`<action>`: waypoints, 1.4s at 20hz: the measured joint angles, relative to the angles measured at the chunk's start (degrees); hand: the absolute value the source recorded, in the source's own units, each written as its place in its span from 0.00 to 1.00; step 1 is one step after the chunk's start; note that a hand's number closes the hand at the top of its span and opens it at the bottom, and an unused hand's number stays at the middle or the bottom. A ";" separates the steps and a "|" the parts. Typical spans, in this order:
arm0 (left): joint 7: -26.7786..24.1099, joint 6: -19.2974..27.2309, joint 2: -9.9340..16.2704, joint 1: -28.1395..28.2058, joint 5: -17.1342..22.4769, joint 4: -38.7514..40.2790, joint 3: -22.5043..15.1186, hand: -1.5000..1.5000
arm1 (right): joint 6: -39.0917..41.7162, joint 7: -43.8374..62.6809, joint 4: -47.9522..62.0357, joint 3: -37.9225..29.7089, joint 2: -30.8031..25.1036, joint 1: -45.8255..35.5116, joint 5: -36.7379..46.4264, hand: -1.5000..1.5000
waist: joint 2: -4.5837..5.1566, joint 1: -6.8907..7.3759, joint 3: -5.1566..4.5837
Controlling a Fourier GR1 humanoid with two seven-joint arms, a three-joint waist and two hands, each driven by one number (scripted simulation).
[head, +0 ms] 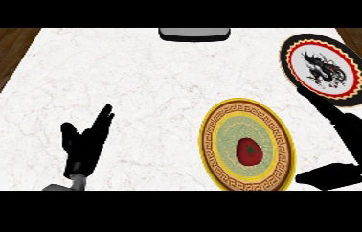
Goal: Pick the tomato from the plate and place it in the plate
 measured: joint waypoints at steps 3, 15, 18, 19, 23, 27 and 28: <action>-0.89 -1.13 -0.30 0.22 -0.44 0.81 1.10 0.50 | 0.23 3.84 0.22 2.75 3.45 -1.62 4.71 0.00 | -0.03 0.00 0.08; 0.28 -3.04 -2.40 1.35 -2.82 -0.32 3.28 0.50 | 5.55 10.61 3.19 8.03 14.56 -3.67 13.47 0.00 | -0.09 -0.09 0.16; 1.66 -3.06 -3.06 1.38 -3.64 -0.90 3.77 0.50 | 5.37 10.31 3.39 9.19 17.00 -2.24 16.82 0.00 | -0.05 -0.16 0.14; 1.73 -2.98 -3.45 1.43 -4.15 -0.94 3.95 0.50 | 5.95 11.08 2.92 9.14 17.73 -2.24 17.70 0.00 | -0.05 -0.18 0.14; 2.27 -3.52 -3.87 2.10 -4.98 -2.07 4.41 0.50 | 6.14 12.38 4.42 10.46 19.79 -1.96 22.80 0.00 | -0.01 -0.15 0.08; 3.06 -4.39 -4.54 2.56 -5.49 -2.58 5.34 0.50 | 7.12 12.38 6.64 9.64 21.47 -2.32 26.33 0.00 | 0.02 -0.17 0.03; 2.71 -4.92 -4.83 2.43 -5.73 -2.01 5.58 0.50 | 6.98 11.53 6.93 9.41 21.74 -1.56 27.12 0.00 | 0.01 -0.18 0.06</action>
